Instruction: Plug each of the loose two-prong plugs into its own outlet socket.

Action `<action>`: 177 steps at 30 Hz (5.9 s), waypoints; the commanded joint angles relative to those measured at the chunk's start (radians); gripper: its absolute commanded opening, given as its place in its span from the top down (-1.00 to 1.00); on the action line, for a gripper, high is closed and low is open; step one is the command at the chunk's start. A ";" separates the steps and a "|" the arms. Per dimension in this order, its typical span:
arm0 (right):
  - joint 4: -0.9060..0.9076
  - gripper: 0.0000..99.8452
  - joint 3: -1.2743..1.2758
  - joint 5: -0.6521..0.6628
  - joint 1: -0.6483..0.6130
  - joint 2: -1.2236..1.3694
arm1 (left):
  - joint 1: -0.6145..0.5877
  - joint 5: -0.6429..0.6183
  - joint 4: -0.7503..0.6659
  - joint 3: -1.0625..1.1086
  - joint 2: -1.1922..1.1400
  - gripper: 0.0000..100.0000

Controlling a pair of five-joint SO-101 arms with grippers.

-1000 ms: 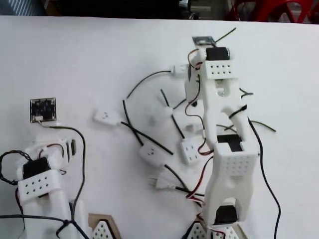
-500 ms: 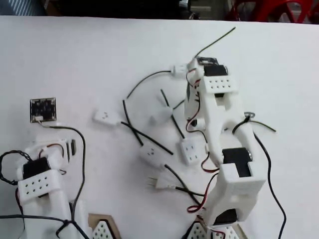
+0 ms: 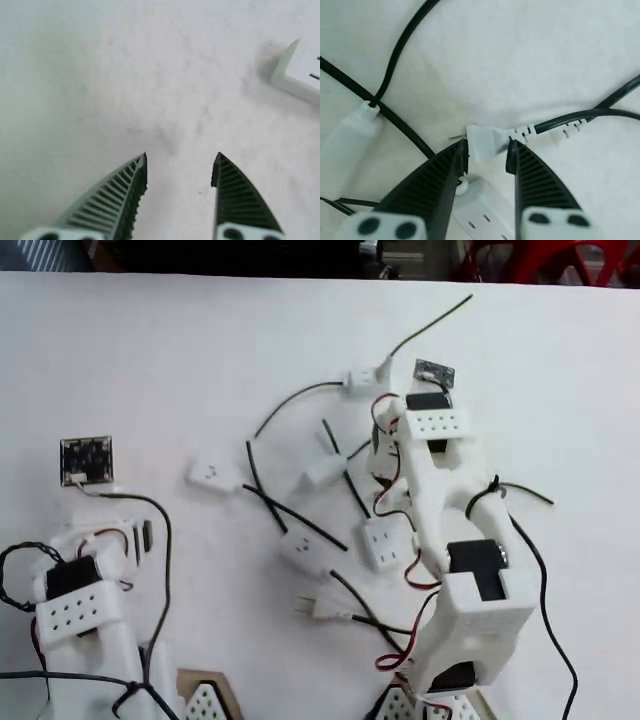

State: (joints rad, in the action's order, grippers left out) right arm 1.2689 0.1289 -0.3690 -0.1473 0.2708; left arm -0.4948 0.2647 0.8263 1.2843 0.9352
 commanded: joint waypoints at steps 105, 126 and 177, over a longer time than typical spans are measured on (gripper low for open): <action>-0.001 0.74 -0.259 0.230 0.085 0.193 | -0.005 -0.002 -0.040 0.015 0.028 0.56; 0.157 0.97 -0.292 0.325 0.050 0.125 | -0.005 -0.002 -0.040 0.015 0.028 0.56; -0.627 0.97 0.918 0.488 -0.733 -1.383 | 0.415 -0.290 0.029 -0.334 0.094 0.56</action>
State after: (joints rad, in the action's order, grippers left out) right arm 0.6813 1.0342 0.1174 -0.8715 -1.0733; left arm -0.1603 -0.0161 0.8063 1.0188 0.9352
